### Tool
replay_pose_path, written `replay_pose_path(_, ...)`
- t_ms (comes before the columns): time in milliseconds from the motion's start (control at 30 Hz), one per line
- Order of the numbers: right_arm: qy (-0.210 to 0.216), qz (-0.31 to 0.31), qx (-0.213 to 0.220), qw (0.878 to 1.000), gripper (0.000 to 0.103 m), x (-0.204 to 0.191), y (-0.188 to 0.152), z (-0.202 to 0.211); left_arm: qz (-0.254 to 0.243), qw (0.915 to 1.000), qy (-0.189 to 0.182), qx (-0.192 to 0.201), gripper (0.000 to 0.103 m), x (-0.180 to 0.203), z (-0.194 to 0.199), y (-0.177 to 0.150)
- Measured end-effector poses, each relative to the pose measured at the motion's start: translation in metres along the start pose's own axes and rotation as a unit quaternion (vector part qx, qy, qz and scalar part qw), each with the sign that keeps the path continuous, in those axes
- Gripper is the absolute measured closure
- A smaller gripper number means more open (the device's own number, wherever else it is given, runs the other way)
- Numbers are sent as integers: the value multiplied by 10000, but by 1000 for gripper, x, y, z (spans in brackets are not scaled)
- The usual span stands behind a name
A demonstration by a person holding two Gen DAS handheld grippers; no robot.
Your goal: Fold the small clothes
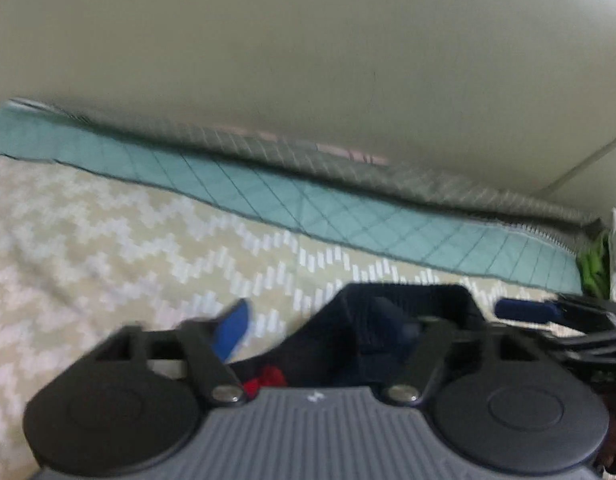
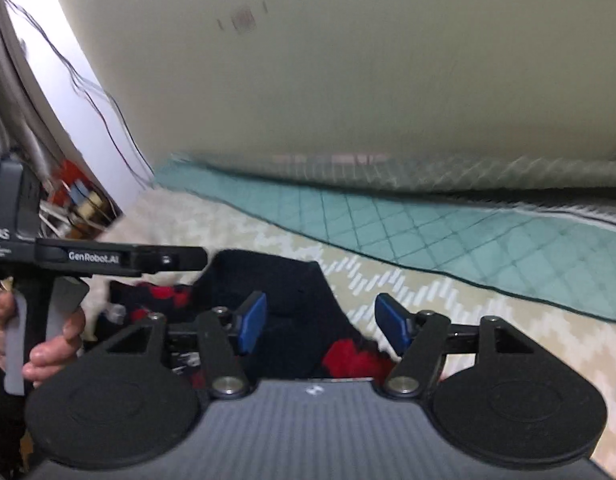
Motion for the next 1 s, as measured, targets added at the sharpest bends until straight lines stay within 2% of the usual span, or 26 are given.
replay_pose_path(33,-15,28,-84,10000,42,1,-1,-10,-7,9999,-105,-93,76,1,-6,-3)
replay_pose_path(100,33,178,-152,9997,61,-1,-3,-21,-120,9999,-72,21,88,4,-6,-7)
replay_pose_path(133,23,239,-155,9996,98,-2,-3,-21,-185,9998,-82,13,90,7,-4,-8)
replay_pose_path(233,129,305,93,9994,98,-13,-3,-4,-290,9992,-198,201,91,17,23,-10)
replay_pose_path(367,376,570,556,9961,98,-42,-8,51,-476,9945,-411,835,91,32,97,-20)
replay_pose_path(433,442,851,782,9923,98,-60,-19,81,-573,9906,-519,1126,91,39,136,-36)
replay_pose_path(567,559,1370,1113,9827,98,-90,-67,141,-753,9845,-679,1434,91,49,196,-90)
replay_pose_path(667,512,1693,1252,9762,98,-104,-115,169,-792,9830,-797,1451,91,52,223,-140)
replay_pose_path(767,430,1998,1243,9710,98,-112,-167,186,-680,9852,-876,1307,90,55,236,-191)
replay_pose_path(900,428,2021,1008,9732,98,-116,-222,190,-459,9887,-917,1095,90,54,233,-243)
replay_pose_path(1000,168,2154,938,9719,98,-118,-252,187,-293,9897,-991,987,90,55,226,-269)
Point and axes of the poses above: each gripper's, at about its wrist camera, not at the fingertips, and z roughly against the way its jaws point, x to its right, y to its top, the point moved 7 cm from there along -z, roughly the way its jaws point, and after that the axes turned 6 degrees about -z, right-handed, at the moved point
